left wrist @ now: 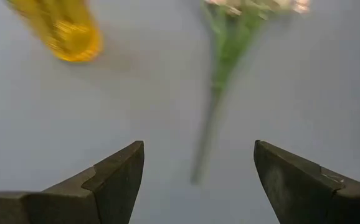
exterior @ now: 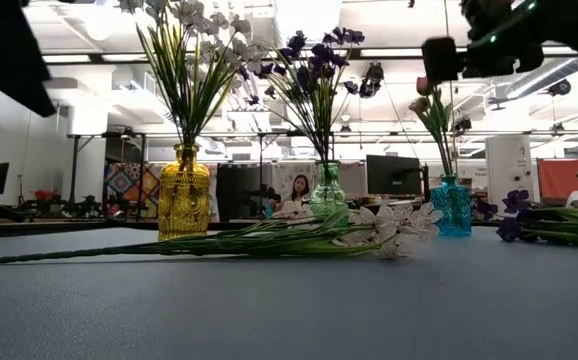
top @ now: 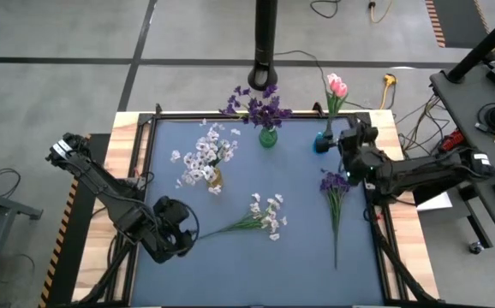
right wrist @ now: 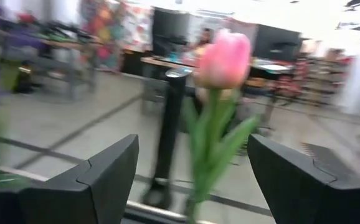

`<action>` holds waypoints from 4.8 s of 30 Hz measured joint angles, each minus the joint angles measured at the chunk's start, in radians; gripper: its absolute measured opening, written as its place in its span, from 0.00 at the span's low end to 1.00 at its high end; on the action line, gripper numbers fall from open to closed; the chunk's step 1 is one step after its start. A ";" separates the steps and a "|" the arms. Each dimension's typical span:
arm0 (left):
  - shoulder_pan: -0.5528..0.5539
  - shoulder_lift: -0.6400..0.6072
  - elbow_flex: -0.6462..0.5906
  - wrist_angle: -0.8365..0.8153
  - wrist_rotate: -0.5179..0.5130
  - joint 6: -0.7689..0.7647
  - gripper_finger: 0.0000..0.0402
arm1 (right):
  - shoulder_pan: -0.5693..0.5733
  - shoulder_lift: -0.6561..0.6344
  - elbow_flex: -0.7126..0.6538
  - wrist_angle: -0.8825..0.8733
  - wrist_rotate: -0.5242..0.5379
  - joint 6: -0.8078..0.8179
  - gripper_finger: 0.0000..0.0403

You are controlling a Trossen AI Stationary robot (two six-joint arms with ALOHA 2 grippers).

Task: Sort flowers into vase by color
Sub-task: Put the purple flowers into the green vase

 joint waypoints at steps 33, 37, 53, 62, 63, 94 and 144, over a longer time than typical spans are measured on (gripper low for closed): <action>-0.071 0.327 0.355 -0.040 -0.006 0.266 0.71 | 0.515 0.439 0.454 -1.358 -0.812 1.419 0.56; -0.074 0.394 0.450 -0.132 -0.036 0.260 0.71 | 0.537 0.539 0.559 -1.729 -0.964 1.627 0.58; -0.077 0.499 0.519 -0.388 -0.041 0.121 0.71 | 0.585 0.565 0.396 -1.761 -1.187 1.906 0.80; -0.080 0.499 0.518 -0.416 -0.093 0.111 0.71 | 0.585 0.561 0.270 -1.584 -1.176 1.985 0.75; -0.080 0.499 0.517 -0.417 -0.097 0.111 0.71 | 0.584 0.560 0.263 -1.568 -1.173 1.986 0.72; -0.080 0.499 0.506 -0.427 -0.151 0.108 0.71 | 0.573 0.475 0.280 -1.470 -1.156 1.864 0.09; -0.077 0.498 0.506 -0.381 -0.207 0.107 0.71 | -0.023 0.148 0.167 0.105 -1.208 0.140 0.09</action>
